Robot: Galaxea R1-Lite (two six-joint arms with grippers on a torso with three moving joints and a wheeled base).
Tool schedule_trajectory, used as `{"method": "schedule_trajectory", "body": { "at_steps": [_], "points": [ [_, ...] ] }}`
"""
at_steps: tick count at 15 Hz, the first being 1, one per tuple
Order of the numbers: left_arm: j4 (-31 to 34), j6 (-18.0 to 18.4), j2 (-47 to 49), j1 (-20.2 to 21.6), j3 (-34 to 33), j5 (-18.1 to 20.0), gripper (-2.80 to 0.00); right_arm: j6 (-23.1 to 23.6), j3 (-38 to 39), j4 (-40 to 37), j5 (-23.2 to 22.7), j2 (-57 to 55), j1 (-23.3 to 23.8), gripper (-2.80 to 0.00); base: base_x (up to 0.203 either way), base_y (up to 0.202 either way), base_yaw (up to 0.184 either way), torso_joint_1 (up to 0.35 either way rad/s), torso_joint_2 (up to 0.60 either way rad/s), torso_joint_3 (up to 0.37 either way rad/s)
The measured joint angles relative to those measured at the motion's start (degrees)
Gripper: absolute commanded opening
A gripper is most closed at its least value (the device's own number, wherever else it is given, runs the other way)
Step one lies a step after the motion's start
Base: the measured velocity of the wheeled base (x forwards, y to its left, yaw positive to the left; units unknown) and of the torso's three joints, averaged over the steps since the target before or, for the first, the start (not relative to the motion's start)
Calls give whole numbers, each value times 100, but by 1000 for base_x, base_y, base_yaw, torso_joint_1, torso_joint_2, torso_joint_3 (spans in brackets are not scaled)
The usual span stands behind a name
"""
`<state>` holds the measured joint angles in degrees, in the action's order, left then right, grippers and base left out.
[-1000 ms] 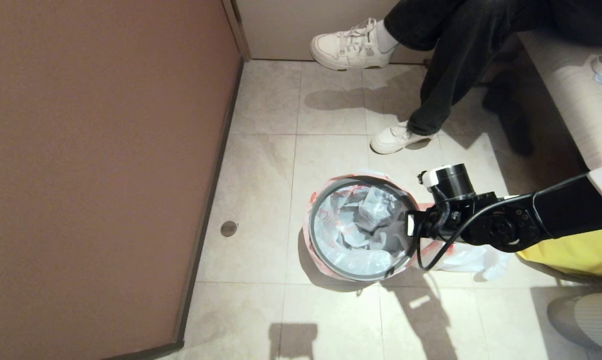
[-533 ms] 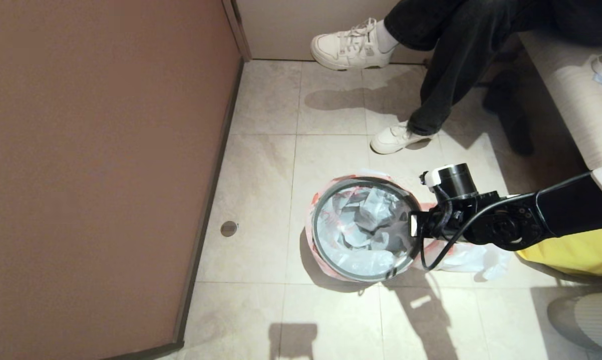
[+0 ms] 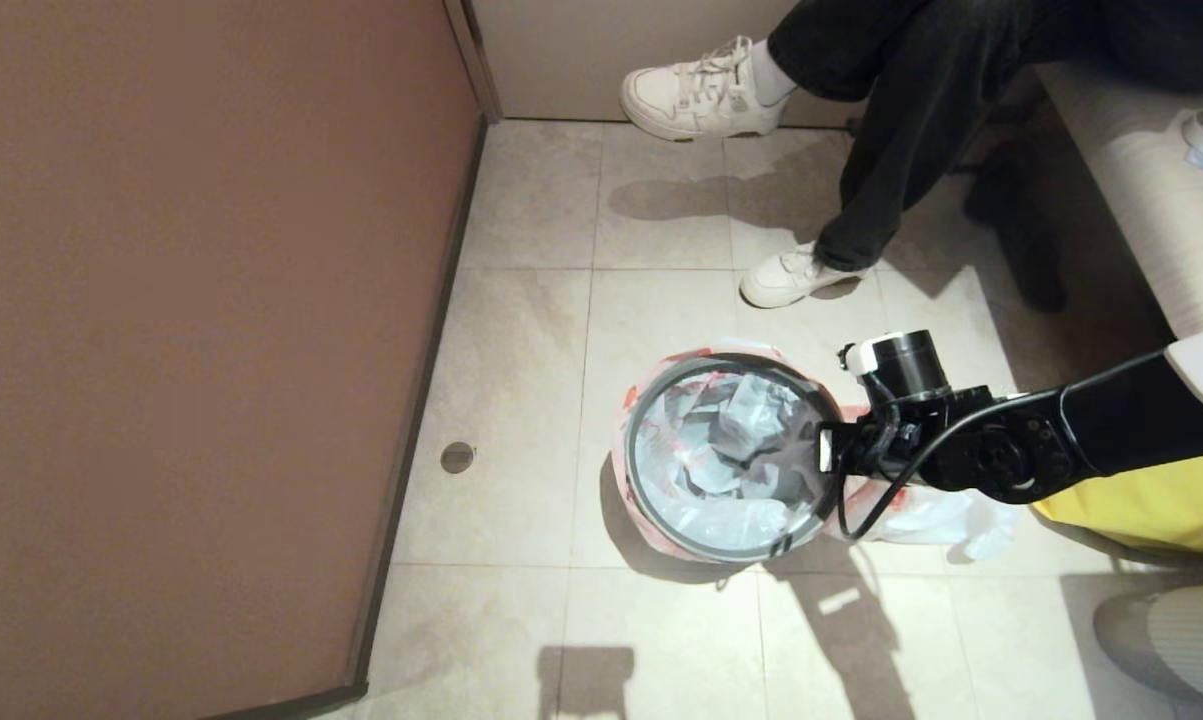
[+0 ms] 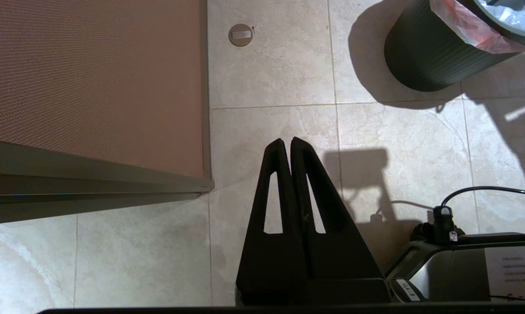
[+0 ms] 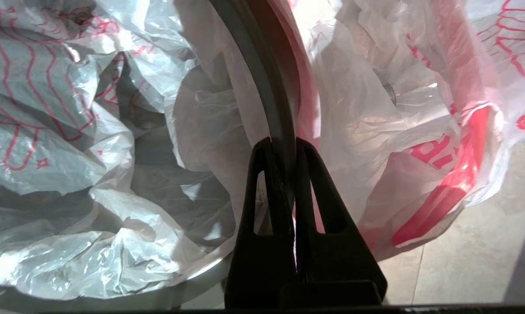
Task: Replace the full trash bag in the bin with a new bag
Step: Place the trash can ring on the trash can
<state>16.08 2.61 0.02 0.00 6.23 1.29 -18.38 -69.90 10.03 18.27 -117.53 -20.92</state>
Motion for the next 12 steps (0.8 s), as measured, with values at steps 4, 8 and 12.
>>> {"method": "schedule_trajectory", "body": {
  "at_steps": [4, 8, 12],
  "points": [
    [1, 2, 0, 0, 0, -2, -280, -6, -33, 19, 57, 116, 85, -280, 0, 0, 0, 0, 0, 0],
    [0, 2, 0, 0, 0, -2, -280, -20, -29, 31, 20, 44, -13, -280, 0, 0, 0, 0, 0, 0],
    [0, 2, 0, 0, 0, -2, -280, -38, 17, 222, -91, 30, -101, 0, 0, 0, 0, 0, 0, 0]
  ]
}}
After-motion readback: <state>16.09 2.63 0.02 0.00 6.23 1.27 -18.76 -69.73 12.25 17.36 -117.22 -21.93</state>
